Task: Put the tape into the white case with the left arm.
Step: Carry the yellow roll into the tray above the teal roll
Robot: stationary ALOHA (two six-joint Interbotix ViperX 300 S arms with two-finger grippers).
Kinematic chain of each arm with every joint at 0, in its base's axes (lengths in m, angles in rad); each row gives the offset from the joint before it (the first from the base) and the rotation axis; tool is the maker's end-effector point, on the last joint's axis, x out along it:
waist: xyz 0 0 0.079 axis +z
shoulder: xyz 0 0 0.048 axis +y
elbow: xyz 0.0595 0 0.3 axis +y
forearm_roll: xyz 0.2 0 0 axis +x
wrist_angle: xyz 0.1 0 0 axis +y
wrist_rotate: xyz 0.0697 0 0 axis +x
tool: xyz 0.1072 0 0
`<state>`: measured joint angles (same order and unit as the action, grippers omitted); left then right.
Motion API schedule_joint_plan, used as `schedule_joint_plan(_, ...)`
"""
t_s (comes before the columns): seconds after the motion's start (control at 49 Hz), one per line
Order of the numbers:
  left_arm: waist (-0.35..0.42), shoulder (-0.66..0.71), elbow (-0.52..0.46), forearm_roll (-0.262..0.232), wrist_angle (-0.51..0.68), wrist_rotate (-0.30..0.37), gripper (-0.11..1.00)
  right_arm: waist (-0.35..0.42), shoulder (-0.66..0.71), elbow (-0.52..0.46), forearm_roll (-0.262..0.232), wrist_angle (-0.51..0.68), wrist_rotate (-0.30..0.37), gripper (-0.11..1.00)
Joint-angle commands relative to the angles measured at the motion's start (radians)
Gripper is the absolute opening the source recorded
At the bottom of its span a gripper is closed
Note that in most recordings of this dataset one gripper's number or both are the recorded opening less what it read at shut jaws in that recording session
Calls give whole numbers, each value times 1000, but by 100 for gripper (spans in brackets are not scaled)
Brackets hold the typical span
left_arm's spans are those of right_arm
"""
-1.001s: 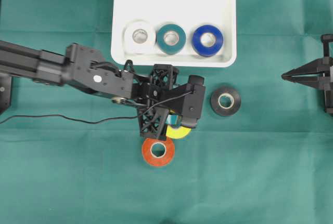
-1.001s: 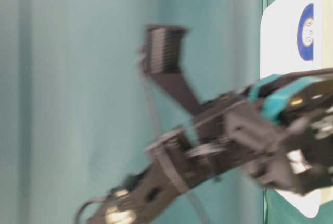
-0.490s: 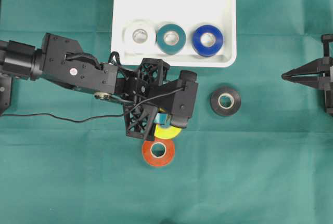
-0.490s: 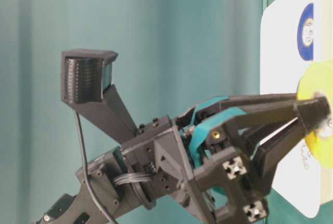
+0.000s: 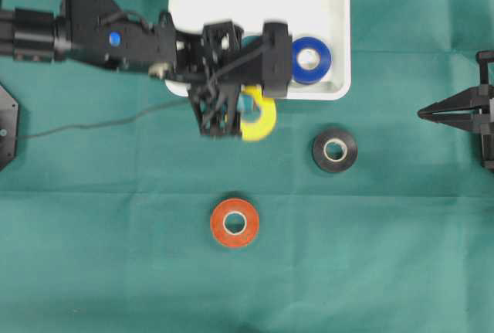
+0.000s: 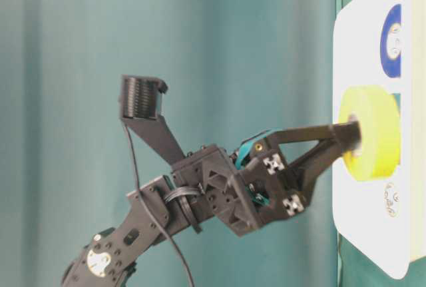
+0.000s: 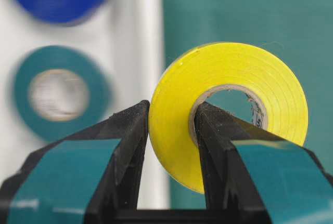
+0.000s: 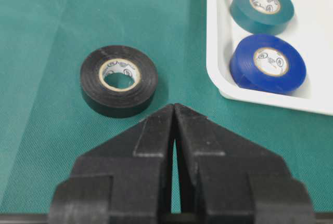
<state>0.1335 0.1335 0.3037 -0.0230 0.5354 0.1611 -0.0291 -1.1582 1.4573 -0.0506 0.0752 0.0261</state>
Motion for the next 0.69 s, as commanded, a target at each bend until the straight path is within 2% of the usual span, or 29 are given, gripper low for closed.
schedule_joint_plan(0.0, 49, -14, -23, 2, -23, 32, 25, 0, 6, -11, -2, -9, 2, -9)
schedule_joint_plan(0.245, 152, 25, -31, 2, -77, 152, 25, 0, 6, -11, -2, -8, 2, -9)
schedule_joint_plan(0.49, 233, 66, -60, 2, -123, 184, 25, 0, 6, -11, -2, -8, 2, -9)
schedule_joint_plan(0.674, 267, 84, -87, 2, -124, 210, 25, 0, 6, -11, -2, -9, 2, -9)
